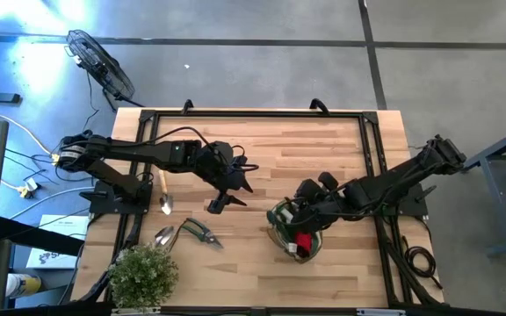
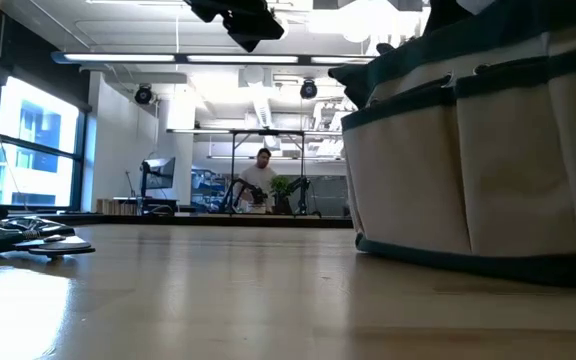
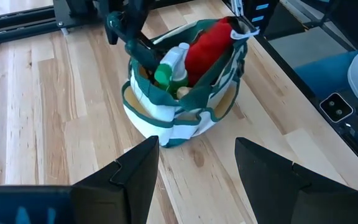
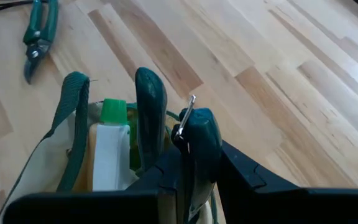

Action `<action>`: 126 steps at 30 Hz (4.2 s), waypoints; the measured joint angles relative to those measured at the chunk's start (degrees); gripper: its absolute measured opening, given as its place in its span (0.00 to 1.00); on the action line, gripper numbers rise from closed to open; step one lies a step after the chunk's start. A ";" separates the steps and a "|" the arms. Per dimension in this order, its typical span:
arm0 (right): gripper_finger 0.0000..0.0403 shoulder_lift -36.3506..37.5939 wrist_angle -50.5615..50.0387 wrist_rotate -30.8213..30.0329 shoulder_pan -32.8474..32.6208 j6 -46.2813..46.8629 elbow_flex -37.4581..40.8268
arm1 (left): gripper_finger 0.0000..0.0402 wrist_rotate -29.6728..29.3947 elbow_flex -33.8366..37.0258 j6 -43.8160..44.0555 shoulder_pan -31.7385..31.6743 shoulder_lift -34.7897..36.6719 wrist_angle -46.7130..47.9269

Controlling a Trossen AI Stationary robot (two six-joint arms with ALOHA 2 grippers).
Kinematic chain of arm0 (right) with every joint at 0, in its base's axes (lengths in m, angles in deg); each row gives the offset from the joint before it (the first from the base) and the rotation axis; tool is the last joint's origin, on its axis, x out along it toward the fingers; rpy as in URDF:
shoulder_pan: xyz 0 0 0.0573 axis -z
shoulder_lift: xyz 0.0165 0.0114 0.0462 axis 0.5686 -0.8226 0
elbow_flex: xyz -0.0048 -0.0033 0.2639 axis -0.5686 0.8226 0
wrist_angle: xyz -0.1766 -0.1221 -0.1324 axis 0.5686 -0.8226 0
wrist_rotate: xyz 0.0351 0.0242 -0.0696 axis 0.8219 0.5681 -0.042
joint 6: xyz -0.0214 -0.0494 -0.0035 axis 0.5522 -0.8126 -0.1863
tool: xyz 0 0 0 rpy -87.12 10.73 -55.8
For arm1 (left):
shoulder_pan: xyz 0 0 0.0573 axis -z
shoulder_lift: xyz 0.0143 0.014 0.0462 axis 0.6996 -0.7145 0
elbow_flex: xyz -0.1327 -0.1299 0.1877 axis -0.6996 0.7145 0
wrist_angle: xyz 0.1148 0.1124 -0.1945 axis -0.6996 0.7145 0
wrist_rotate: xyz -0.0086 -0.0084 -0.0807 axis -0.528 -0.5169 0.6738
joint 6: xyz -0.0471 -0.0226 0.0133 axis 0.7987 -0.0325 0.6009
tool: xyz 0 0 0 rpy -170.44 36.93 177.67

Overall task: Pick & Place Garden tools in Gardening bag
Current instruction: Put the top green shear scissors into the green gardening bag

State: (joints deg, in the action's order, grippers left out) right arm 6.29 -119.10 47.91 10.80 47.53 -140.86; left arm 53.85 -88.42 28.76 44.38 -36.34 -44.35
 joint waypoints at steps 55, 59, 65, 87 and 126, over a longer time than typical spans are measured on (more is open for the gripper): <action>0.13 -0.61 7.33 18.53 -5.73 -41.52 -7.66 | 0.51 5.24 0.01 -5.90 0.00 0.00 6.38; 0.13 -0.61 12.64 21.68 -5.79 -44.19 -5.44 | 0.51 5.25 0.01 -5.90 0.00 0.00 6.36; 0.13 -0.61 15.47 23.28 -5.47 -43.95 -2.75 | 0.51 5.27 0.01 -5.90 0.00 0.00 6.34; 0.12 -0.61 28.01 31.22 -4.85 -51.46 1.49 | 0.51 5.41 0.01 -5.88 0.02 0.00 6.32; 0.22 0.07 58.28 34.69 2.49 -42.42 23.41 | 0.51 8.20 0.01 -5.86 0.02 0.00 6.28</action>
State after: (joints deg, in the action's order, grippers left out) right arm 6.36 -60.82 82.60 13.29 5.11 -117.45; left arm 62.05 -88.42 22.90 44.40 -36.34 -38.07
